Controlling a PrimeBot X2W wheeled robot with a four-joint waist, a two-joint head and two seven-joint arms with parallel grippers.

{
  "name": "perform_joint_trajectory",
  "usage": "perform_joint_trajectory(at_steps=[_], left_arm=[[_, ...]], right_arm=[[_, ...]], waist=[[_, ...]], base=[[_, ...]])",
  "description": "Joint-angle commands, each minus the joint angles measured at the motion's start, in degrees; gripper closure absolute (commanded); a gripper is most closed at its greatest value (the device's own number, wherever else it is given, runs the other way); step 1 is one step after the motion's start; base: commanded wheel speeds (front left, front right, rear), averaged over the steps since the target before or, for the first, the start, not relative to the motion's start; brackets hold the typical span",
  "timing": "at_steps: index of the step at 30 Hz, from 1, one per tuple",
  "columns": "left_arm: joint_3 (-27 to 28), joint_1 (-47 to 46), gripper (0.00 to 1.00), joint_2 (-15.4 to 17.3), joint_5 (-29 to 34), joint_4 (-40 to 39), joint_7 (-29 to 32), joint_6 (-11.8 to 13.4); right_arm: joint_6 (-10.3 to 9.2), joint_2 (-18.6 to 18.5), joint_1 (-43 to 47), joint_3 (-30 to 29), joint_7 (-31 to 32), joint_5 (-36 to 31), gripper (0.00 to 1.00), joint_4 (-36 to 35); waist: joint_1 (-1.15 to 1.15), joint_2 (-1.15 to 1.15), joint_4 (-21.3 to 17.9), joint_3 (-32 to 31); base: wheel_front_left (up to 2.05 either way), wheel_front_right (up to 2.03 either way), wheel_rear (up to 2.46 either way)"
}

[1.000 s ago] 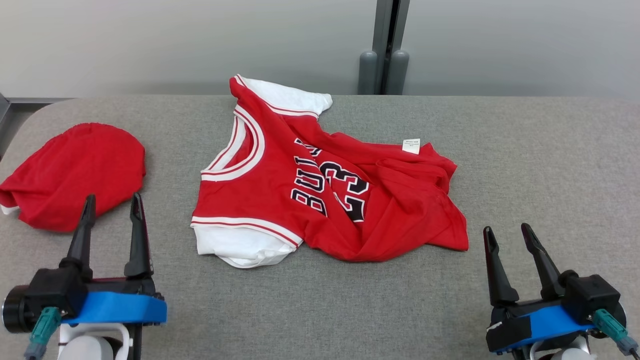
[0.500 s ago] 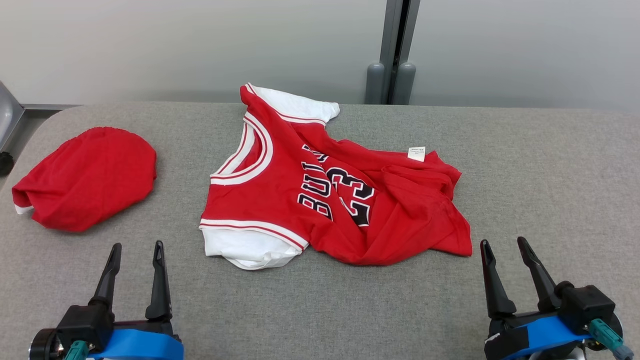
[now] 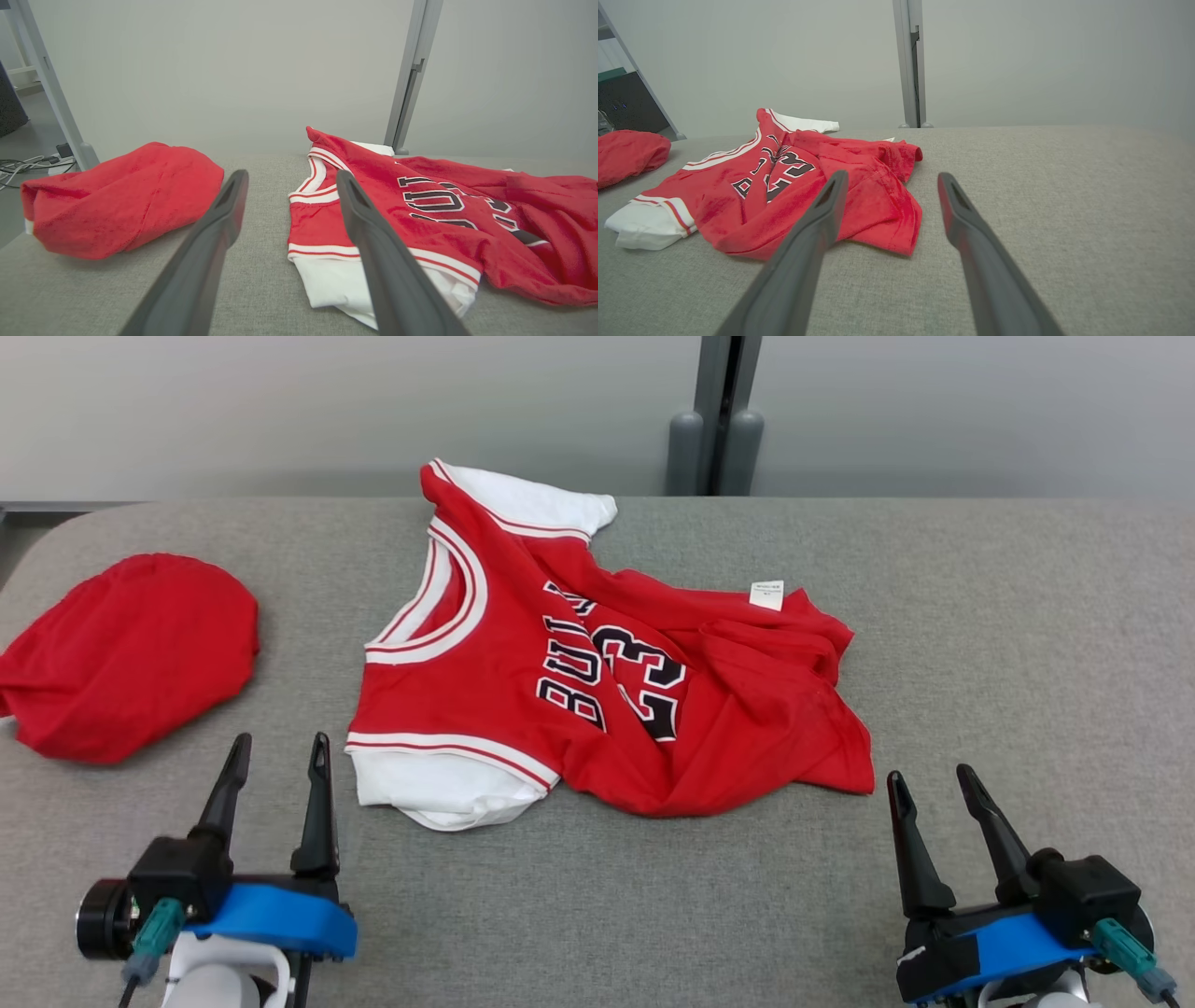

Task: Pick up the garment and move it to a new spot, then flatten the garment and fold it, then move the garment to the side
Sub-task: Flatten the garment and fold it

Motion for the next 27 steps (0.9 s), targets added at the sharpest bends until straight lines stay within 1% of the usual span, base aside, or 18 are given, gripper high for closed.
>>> perform_joint_trajectory(at_steps=[1,5,12,19,23,25,27], left_arm=[[-0.7,-2.2,0.0,1.0,-0.5,1.5,-0.1,-0.1],[-2.2,-5.8,0.0,1.8,-1.4,6.4,-0.1,-0.1],[-5.1,-10.3,0.0,3.5,-3.9,19.1,-0.1,-0.1],[-9.0,-14.3,0.0,4.2,-8.1,29.4,-0.1,-0.1],[-11.0,-15.8,0.0,3.8,-10.6,32.4,-0.1,-0.1],[-13.3,-16.5,0.0,3.3,-13.4,32.2,-0.1,-0.1],[-15.1,-16.8,0.0,3.8,-15.2,33.0,-0.1,-0.1]], right_arm=[[0.03,-0.1,-1.0,0.3,-0.2,-0.4,0.0,0.1],[0.03,-0.1,-1.8,0.4,-0.2,-0.5,0.0,0.3],[0.03,-0.2,-2.6,0.6,-0.2,-0.4,0.0,0.8],[0.03,-0.1,-3.1,0.4,-0.2,-1.0,0.0,0.9],[0.03,-0.1,-3.5,0.5,-0.2,-1.2,0.0,1.0],[0.03,-0.1,-3.7,0.7,-0.2,-1.2,0.0,1.1],[0.03,-0.1,-3.6,0.8,-0.2,-1.2,0.0,1.2]], waist=[[0.0,0.0,-0.4,0.7],[0.0,0.0,-1.6,2.1],[0.0,0.0,-3.5,3.7],[0.0,0.0,-4.6,4.5],[0.0,0.0,-4.9,4.7],[0.0,0.0,-5.1,4.8],[0.0,0.0,-5.1,4.8]], base=[[0.0,0.0,0.0],[0.0,0.0,0.0],[0.0,0.0,0.0],[0.0,0.0,0.0],[0.0,0.0,0.0],[0.0,0.0,0.0],[0.0,0.0,0.0]])
